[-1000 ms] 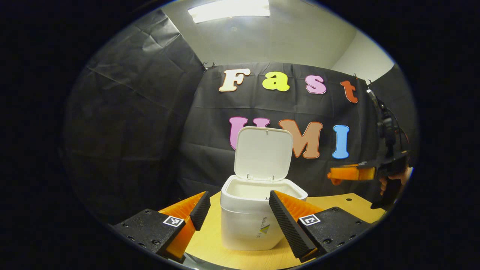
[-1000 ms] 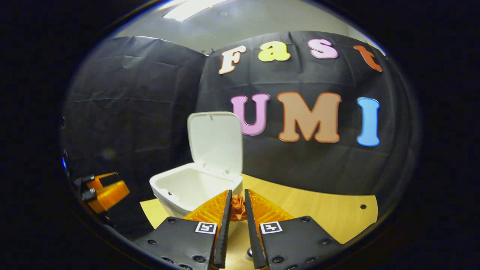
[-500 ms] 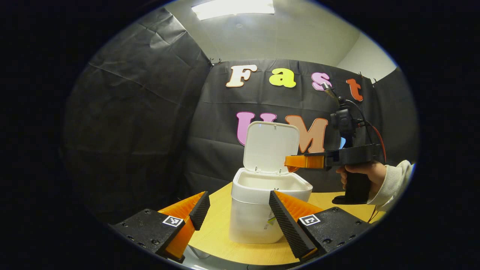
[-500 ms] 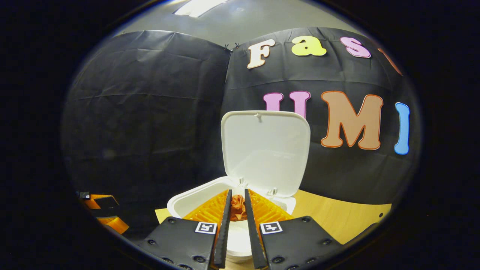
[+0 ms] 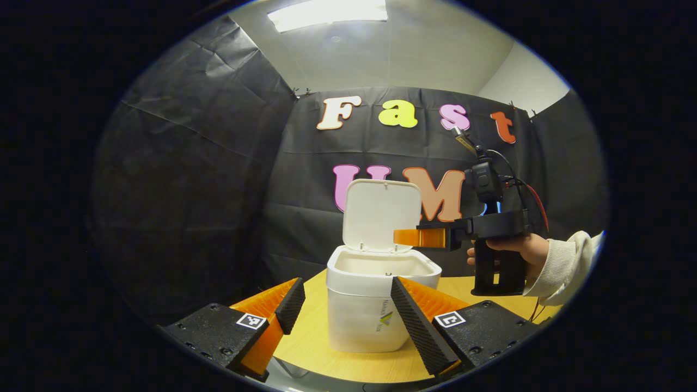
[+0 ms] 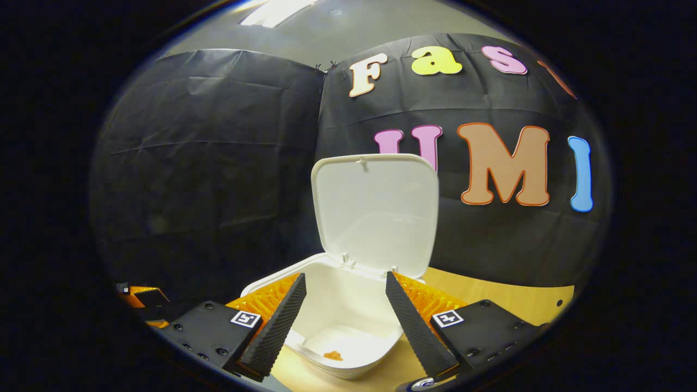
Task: Press the lid of the desktop garbage bin to open it, pick up the crumpled paper on the desktop and throw it into the bin, then pick up the pop can on the desktop and drop it into the bin, and finally close the garbage bin lid.
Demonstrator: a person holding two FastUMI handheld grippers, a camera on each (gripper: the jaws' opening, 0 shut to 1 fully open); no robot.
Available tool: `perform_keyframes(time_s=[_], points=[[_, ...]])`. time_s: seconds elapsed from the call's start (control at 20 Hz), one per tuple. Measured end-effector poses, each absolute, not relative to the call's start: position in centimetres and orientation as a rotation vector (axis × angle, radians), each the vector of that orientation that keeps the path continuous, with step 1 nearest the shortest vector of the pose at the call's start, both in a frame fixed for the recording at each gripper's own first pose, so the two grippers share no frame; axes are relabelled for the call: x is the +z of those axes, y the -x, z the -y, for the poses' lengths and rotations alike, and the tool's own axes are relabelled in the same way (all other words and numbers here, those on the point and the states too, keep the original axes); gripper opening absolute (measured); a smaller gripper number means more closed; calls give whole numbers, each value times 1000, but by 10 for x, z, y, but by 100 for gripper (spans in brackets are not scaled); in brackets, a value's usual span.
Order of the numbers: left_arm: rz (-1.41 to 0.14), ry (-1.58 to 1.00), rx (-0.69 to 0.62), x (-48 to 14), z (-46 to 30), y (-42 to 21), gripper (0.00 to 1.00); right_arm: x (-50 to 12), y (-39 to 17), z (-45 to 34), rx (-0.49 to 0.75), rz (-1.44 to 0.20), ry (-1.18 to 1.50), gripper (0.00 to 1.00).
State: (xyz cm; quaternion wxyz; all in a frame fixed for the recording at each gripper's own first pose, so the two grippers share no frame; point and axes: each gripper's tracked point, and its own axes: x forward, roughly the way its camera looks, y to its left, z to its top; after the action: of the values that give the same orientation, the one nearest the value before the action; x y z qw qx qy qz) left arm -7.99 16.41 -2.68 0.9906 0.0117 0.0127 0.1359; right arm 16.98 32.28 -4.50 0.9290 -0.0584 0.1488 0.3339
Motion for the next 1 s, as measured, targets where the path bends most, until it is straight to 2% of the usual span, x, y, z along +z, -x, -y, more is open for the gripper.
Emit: perform_keyframes(time_s=[0.05,0.2,0.25,0.4,0.45,0.5,0.65,0.8,1.0], points=[[-28,-18,245,-30,-155,77,96,-37,-172,-310,660,-285,117,100],[-45,4,157,-43,-122,62,96,-13,-175,-257,572,-230,112,98],[-58,7,116,-49,-108,56,96,-8,-174,-238,540,-219,111,100],[-55,2,-5,-55,-66,40,99,-5,-166,-177,439,-218,126,98],[-58,0,-40,-61,-54,34,96,-5,-162,-158,403,-221,135,98],[-63,2,-73,-66,-41,26,98,-5,-157,-141,371,-223,142,98],[-72,26,-159,-82,-5,6,96,-8,-137,-100,306,-237,124,98],[-98,69,-214,-107,23,-22,96,-10,-116,-69,244,-253,97,98],[-169,77,-205,-152,36,-53,96,-13,-96,-36,176,-259,97,98]])
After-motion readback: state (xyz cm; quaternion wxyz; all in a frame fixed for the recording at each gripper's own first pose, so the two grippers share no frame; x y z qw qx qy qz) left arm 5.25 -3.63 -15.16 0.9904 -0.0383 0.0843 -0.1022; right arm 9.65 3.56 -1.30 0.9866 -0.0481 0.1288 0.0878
